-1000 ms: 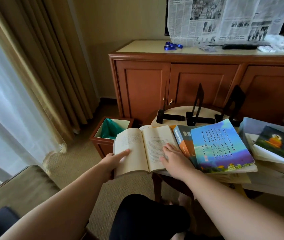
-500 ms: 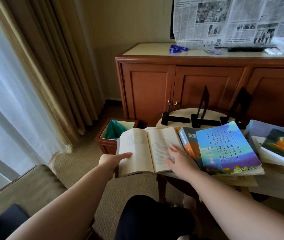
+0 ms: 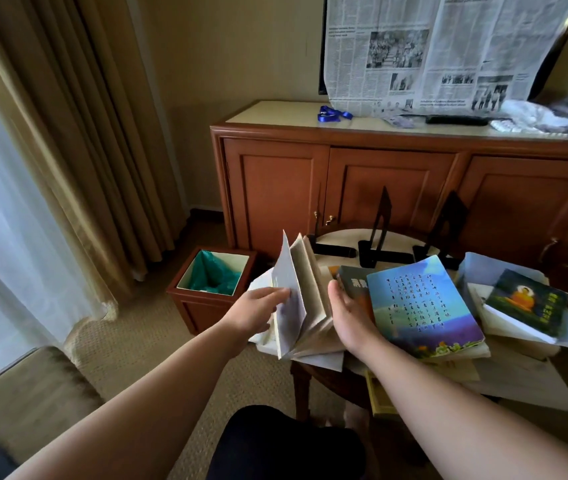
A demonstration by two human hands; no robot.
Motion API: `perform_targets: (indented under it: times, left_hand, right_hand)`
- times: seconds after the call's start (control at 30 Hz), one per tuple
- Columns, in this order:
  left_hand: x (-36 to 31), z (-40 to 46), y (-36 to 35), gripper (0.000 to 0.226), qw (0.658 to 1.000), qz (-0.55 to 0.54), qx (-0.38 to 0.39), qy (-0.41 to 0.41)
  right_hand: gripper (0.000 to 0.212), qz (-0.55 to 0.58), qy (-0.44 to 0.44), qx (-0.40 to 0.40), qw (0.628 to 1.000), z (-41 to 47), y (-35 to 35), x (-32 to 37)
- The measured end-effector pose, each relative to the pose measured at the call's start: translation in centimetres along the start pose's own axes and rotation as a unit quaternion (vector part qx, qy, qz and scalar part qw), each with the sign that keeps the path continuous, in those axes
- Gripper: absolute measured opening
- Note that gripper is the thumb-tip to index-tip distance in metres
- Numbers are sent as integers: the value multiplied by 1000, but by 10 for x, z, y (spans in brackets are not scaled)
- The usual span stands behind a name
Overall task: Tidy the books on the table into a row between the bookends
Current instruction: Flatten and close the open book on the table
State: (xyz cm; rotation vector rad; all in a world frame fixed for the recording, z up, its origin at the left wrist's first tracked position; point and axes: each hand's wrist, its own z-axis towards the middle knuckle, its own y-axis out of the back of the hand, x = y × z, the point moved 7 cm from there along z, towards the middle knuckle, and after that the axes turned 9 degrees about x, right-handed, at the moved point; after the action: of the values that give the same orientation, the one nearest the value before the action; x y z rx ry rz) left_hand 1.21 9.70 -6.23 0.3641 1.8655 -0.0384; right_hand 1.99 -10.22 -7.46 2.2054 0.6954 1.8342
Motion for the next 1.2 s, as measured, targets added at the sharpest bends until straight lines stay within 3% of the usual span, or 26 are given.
perform_targets:
  times: [0.07, 0.17, 0.27, 0.37, 0.47, 0.6, 0.7, 0.87, 1.0, 1.2]
  left_hand:
    - [0, 5, -17, 30, 993, 115, 4, -1]
    - [7, 11, -30, 32, 970, 243, -6, 5]
    - [17, 14, -28, 40, 958, 280, -46, 50]
    - [29, 14, -25, 60, 969, 216, -73, 91]
    - [34, 13, -21, 80, 980, 127, -105, 110]
    - [34, 19, -23, 50, 991, -10, -76, 108]
    - [30, 22, -23, 41, 984, -142, -50, 95]
    - [5, 24, -21, 37, 985, -172, -12, 22]
    - [-25, 37, -26, 54, 982, -179, 55, -36]
    - [-69, 88, -33, 40, 981, -179, 50, -61]
  right_hand:
    - [71, 2, 27, -6, 1000, -3, 7, 3]
    - [45, -76, 12, -17, 997, -10, 14, 3]
    - [32, -191, -8, -18, 981, -7, 11, 0]
    - [69, -291, -54, -22, 955, -8, 12, -1]
    - [71, -292, -38, -30, 955, -10, 12, 0]
    - [70, -275, -35, -37, 960, -8, 13, -2]
    - [73, -240, -28, -35, 970, -5, 16, 1]
    - [79, -166, -1, -47, 985, 6, 27, 9]
    - [80, -60, 37, -57, 996, 26, 43, 26]
    - [69, -126, 67, -71, 987, 58, 89, 40]
